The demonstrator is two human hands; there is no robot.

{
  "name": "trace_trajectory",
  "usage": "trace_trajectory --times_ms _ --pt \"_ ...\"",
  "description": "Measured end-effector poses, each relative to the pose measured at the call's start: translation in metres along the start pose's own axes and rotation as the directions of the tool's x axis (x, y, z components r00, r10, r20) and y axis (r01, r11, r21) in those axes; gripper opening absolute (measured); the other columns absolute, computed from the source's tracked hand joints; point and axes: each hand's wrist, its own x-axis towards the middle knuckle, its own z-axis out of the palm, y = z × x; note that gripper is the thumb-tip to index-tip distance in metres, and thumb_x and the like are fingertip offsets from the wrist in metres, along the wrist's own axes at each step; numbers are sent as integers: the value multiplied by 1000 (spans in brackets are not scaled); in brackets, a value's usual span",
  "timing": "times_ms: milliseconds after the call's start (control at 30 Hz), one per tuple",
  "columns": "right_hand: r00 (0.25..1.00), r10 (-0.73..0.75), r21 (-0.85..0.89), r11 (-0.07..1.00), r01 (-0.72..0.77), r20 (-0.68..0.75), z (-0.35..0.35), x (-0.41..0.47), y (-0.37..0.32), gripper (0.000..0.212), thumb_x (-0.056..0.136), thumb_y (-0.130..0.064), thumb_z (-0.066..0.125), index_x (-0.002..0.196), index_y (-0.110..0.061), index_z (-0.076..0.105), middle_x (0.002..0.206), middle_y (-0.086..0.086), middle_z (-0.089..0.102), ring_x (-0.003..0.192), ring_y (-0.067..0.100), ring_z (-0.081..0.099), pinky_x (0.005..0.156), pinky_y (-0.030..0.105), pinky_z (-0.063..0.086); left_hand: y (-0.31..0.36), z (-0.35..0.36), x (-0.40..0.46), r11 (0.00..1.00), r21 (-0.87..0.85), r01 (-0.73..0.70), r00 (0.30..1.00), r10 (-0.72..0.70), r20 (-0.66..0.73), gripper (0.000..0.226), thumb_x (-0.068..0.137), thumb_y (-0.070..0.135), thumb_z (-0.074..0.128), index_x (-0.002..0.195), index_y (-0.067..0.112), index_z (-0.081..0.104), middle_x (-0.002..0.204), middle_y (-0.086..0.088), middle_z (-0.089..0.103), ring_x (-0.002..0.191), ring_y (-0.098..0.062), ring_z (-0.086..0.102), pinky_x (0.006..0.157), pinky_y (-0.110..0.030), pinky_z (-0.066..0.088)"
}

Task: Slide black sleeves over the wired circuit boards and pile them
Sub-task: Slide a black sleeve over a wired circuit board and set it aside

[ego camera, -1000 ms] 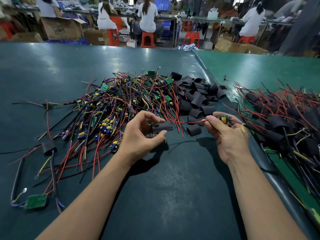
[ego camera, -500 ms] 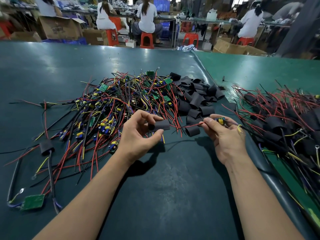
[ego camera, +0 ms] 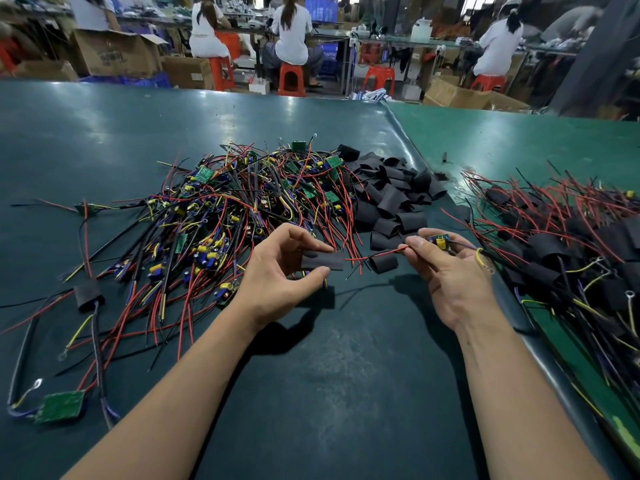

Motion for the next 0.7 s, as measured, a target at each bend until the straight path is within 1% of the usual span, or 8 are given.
trace_trajectory --times_ms 100,133,233,333,433,500,633,700 --pt "999 7 25 1000 -6 -52 0 2 2 17 81 14 66 83 -3 64 78 12 65 63 18 69 61 19 56 4 1 -2 999 35 -2 999 0 32 30 74 3 73 97 6 53 102 -10 74 99 -21 70 82 -34 56" --pt "998 9 33 999 -7 -62 0 3 3 17 81 14 66 82 -3 64 76 11 66 62 18 69 60 19 56 5 2 -1 999 35 2 999 -3 33 31 75 1 75 97 5 53 102 -10 75 99 -21 70 81 -32 55" --pt "996 17 57 998 -12 -88 1 4 5 18 81 15 67 81 -3 63 68 7 68 60 17 69 59 20 56 4 2 -1 1000 16 8 999 -8 33 33 77 -14 74 99 1 53 104 -14 74 99 -22 71 80 -26 54" --pt "994 24 76 997 -16 -104 1 5 6 18 80 15 67 81 -3 63 68 7 68 59 17 69 58 20 56 4 2 -1 1000 11 3 999 -3 38 33 77 -15 73 100 -2 54 106 -15 73 102 -23 71 84 -28 55" --pt "993 49 102 994 -38 -107 2 4 7 18 80 15 67 81 -2 62 64 5 69 57 18 69 55 19 56 3 2 0 1000 21 -16 999 15 39 35 75 -15 74 100 -1 56 107 -14 73 103 -22 71 85 -26 55" --pt "993 49 99 994 -38 -109 4 3 7 18 80 15 67 80 -2 62 65 6 68 57 17 69 55 20 56 1 3 1 999 32 -30 999 29 29 36 73 -15 76 101 -4 56 107 -14 73 103 -23 71 87 -28 55" --pt "996 69 82 995 -64 -58 13 -4 12 15 81 14 67 79 -1 64 66 6 69 60 18 70 56 20 56 -3 4 2 994 79 -72 996 76 -47 36 72 -13 78 100 -4 57 108 -14 72 104 -24 70 93 -31 54" --pt "995 97 67 993 -97 0 19 -8 14 8 84 7 68 81 0 65 69 9 70 65 20 71 57 21 57 -3 4 2 987 126 -102 991 112 -77 35 72 -10 80 100 -2 59 109 -10 72 104 -20 70 93 -31 54"
